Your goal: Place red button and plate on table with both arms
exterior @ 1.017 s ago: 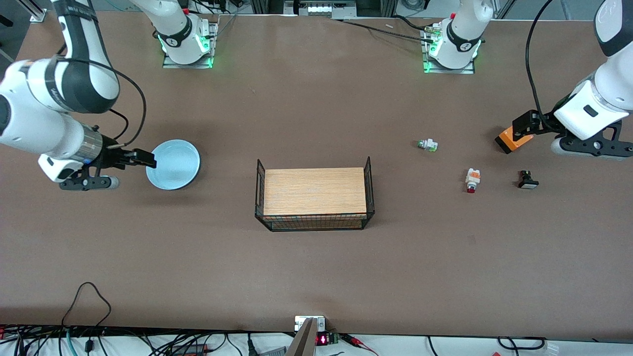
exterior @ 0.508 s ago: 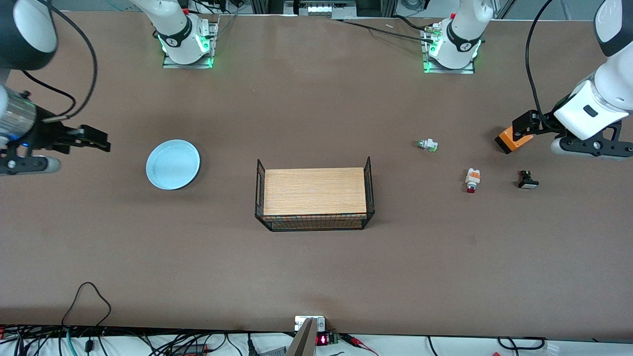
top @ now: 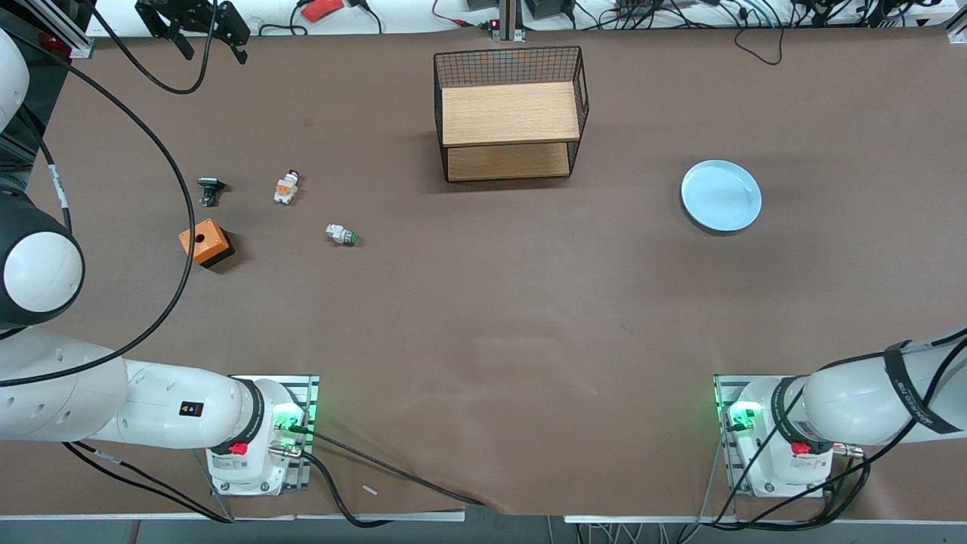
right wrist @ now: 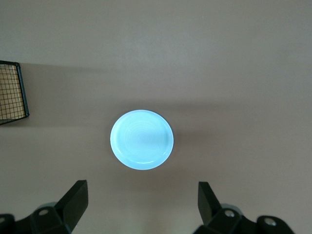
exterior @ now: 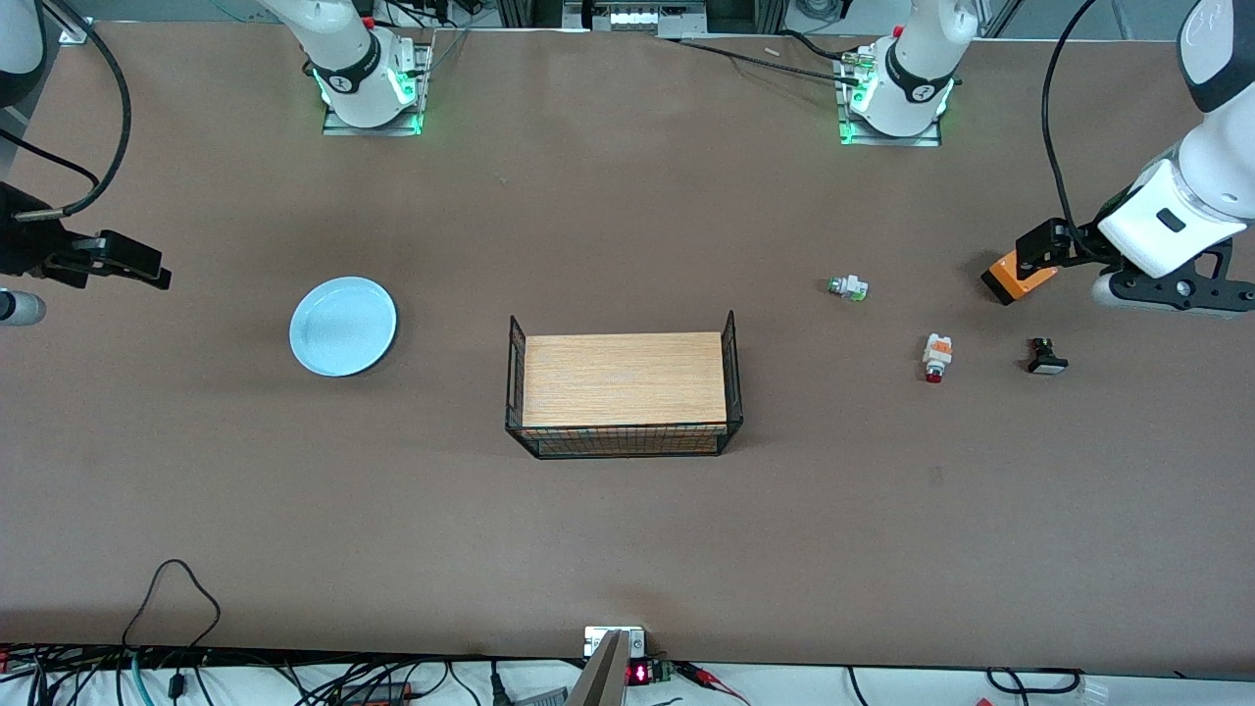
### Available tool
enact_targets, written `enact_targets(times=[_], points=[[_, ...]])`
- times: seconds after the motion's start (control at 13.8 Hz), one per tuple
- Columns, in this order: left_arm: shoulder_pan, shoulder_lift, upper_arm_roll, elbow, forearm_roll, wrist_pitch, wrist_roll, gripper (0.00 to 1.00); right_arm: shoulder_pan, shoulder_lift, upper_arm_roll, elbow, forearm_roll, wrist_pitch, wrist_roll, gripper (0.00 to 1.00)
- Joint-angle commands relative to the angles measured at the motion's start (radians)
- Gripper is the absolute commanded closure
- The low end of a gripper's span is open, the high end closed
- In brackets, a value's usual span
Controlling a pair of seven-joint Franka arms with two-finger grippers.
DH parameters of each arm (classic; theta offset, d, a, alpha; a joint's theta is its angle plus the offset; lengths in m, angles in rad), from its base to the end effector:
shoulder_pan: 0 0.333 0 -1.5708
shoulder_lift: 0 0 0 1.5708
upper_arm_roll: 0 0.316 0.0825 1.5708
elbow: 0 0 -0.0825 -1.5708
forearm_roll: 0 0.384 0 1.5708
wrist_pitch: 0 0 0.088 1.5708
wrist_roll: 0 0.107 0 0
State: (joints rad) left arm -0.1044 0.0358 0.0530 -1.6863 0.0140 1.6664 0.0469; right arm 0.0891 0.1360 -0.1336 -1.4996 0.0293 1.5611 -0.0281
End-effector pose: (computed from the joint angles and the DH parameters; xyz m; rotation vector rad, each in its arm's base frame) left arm 0.5670 -0.0282 0.5578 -3.1206 0.1562 0.0869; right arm 0.5924 -0.0180 0.5798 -3.1256 0.0260 0.1139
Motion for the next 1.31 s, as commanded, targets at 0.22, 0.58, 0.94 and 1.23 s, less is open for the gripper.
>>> enact_targets(times=[0.22, 0.58, 0.94, 1.23], points=[[-0.003, -0.019, 0.004, -0.016, 0.001, 0.0, -0.007, 0.0, 0.001, -0.105, 0.005, -0.094, -0.019, 0.024, 0.027, 0.0], [-0.001, -0.017, 0.004, -0.016, 0.001, -0.002, -0.007, 0.0, 0.006, -0.124, 0.009, -0.122, -0.019, 0.017, 0.01, 0.0], [-0.001, -0.017, 0.005, -0.016, 0.001, 0.0, -0.005, 0.0, 0.012, -0.124, 0.014, -0.113, -0.019, 0.013, 0.016, 0.0], [-0.001, -0.017, 0.005, -0.016, 0.001, 0.0, -0.007, 0.0, 0.012, -0.122, 0.015, -0.113, -0.019, 0.011, 0.011, 0.0]])
